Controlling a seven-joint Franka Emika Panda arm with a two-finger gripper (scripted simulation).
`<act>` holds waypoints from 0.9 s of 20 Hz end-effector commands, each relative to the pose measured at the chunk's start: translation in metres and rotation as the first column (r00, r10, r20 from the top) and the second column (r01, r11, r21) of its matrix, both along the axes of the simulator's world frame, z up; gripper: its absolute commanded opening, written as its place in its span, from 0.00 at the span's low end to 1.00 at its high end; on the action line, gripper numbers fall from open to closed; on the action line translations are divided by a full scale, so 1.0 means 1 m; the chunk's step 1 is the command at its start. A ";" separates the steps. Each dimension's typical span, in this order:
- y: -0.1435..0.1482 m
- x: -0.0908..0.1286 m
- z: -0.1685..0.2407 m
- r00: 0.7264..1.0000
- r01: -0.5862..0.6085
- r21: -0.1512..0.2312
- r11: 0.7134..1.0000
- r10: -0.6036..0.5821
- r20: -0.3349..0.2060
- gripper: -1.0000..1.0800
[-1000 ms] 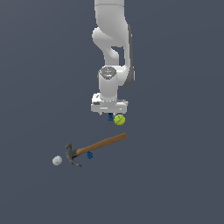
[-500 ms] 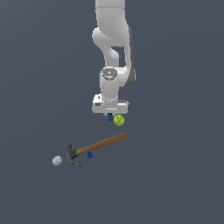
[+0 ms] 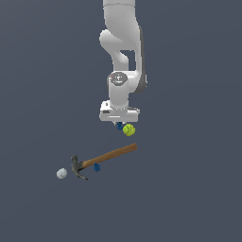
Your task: Pick up a designated object from a clutter of objects.
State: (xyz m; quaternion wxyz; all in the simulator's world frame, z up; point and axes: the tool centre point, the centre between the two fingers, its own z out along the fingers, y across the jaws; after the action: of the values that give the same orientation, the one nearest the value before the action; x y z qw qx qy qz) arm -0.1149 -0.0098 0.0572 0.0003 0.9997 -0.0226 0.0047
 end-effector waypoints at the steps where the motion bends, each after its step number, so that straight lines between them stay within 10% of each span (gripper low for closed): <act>1: 0.001 0.002 0.007 1.000 0.000 0.000 1.000 0.000 0.001 0.00; 18: 0.024 0.025 0.120 1.000 -0.002 -0.001 1.000 0.002 -0.003 0.00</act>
State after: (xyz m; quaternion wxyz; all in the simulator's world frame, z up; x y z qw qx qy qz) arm -0.0926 0.0115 0.1644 0.0006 0.9998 -0.0217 0.0037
